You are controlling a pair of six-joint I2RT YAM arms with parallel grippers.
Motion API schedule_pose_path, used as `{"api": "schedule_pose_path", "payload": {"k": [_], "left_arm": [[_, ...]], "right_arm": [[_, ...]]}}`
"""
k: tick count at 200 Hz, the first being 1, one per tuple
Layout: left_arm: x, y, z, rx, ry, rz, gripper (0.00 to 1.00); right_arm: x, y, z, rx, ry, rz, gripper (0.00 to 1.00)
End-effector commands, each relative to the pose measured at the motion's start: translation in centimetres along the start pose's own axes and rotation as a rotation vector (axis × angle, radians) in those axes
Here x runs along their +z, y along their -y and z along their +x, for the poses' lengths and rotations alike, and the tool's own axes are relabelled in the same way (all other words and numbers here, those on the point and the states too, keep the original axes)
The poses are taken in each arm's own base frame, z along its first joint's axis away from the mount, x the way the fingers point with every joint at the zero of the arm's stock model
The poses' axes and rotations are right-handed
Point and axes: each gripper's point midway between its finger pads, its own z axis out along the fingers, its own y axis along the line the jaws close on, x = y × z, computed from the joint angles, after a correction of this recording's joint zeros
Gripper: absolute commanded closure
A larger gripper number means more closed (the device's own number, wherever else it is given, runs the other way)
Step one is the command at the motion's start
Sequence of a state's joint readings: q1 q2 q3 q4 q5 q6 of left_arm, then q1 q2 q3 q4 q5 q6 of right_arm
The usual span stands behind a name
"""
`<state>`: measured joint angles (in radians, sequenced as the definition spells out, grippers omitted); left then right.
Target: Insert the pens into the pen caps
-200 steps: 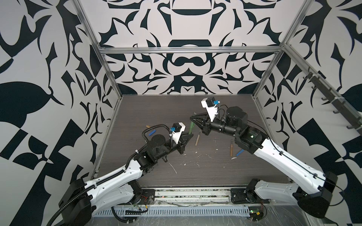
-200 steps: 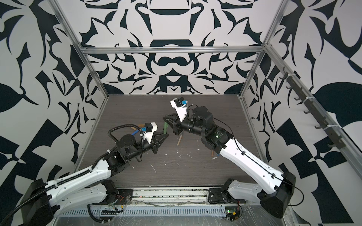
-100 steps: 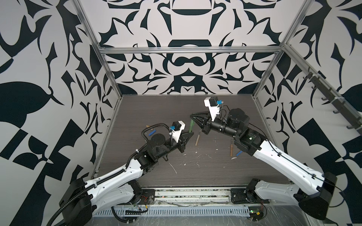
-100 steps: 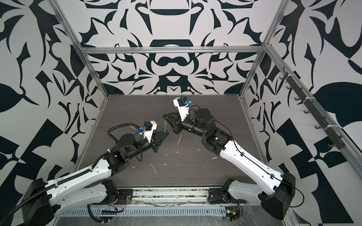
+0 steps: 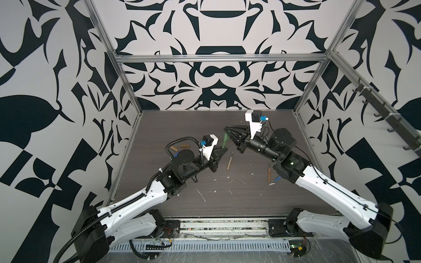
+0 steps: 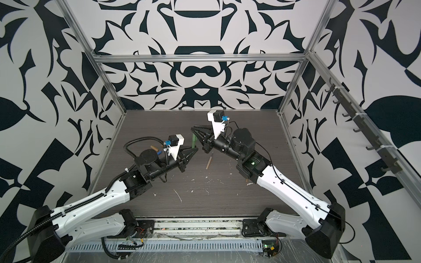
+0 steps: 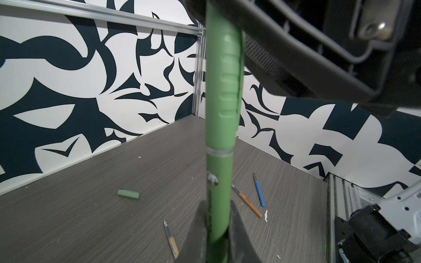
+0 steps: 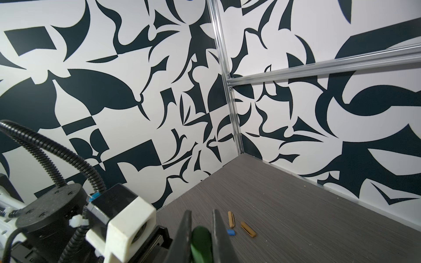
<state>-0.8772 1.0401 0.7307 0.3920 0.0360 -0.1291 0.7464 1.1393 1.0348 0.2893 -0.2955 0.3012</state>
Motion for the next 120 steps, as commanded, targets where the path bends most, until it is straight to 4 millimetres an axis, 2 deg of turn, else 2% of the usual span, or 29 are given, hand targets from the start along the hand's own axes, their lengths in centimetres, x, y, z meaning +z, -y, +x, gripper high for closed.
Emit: {"api": "schedule_pose_path", "payload": {"k": [1, 74, 120], "left_arm": [[-3.1, 1.4, -14.4, 0.065, 0.442, 0.014, 1.0], [-3.5, 0.6, -17.7, 0.097, 0.521, 0.004, 1.0], [-3.6, 0.1, -19.0, 0.093, 0.563, 0.013, 1.0]], "right_arm": [[-0.4, 1.8, 12.4, 0.119, -0.38, 0.035, 1.0], [-1.2, 2.9, 17.9, 0.201, -0.469, 0.051, 1.0], [-1.2, 2.9, 20.3, 0.254, -0.499, 0.027, 1.0]]}}
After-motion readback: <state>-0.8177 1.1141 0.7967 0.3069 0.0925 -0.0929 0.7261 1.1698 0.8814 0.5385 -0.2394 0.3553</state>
